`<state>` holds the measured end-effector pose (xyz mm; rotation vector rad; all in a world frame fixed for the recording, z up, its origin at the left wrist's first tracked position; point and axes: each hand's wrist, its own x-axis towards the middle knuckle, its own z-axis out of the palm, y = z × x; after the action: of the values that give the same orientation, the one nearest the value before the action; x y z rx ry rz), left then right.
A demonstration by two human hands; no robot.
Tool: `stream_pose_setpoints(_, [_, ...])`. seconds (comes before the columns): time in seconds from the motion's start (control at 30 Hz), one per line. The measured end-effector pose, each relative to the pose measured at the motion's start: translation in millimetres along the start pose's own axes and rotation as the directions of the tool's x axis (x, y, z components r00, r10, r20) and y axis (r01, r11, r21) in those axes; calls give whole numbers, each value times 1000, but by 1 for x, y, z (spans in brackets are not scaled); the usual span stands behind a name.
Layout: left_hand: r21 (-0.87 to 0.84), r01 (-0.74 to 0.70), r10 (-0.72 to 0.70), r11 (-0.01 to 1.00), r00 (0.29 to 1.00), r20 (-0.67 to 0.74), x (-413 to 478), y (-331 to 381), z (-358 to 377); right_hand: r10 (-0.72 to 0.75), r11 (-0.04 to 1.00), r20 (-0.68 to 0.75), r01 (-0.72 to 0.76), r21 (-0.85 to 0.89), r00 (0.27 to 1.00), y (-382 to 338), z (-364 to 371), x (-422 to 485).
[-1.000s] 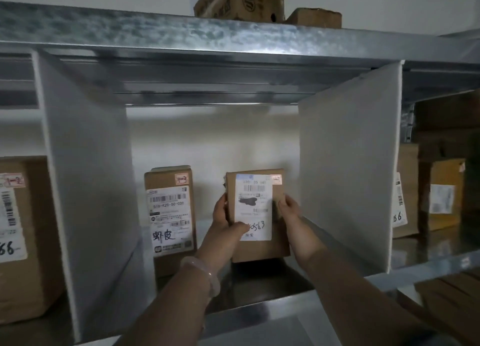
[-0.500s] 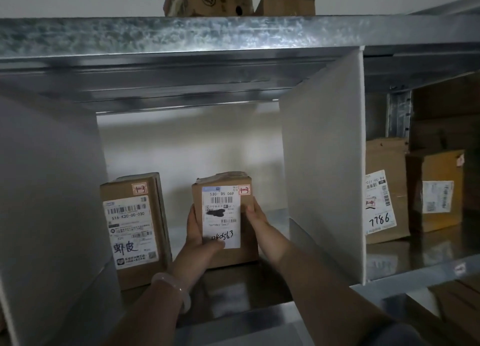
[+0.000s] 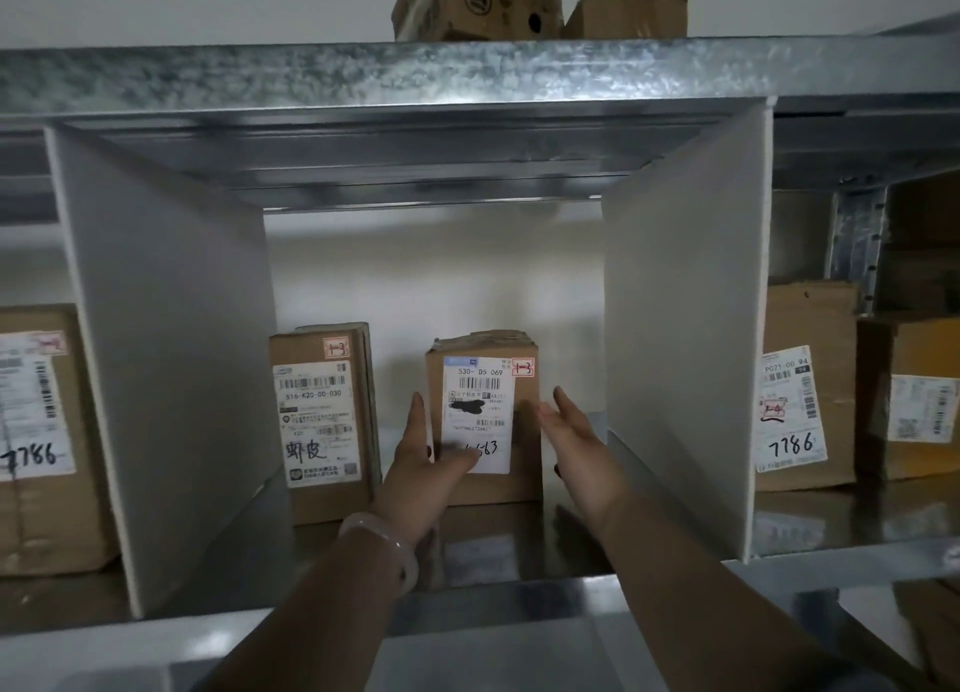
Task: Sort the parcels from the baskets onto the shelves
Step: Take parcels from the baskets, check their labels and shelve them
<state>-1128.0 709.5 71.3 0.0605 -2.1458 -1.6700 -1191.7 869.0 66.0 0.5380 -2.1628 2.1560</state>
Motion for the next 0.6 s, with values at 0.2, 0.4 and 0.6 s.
stream_pose_setpoints(0.2, [-6, -9, 8, 1000, 993, -116, -28, -1, -7, -24, 1000, -43, 24, -3, 999, 5, -2, -26])
stream_pose_setpoints(0.4, [16, -28, 30, 999, 991, -129, -64, 7, -26, -39, 999, -85, 36, -34, 996, -2, 4, -64])
stream_pose_setpoints(0.6, [-2, -90, 89, 996, 990, -110, -117, 16, -65, -222, 975, -93, 218, -53, 971, -25, 57, -130])
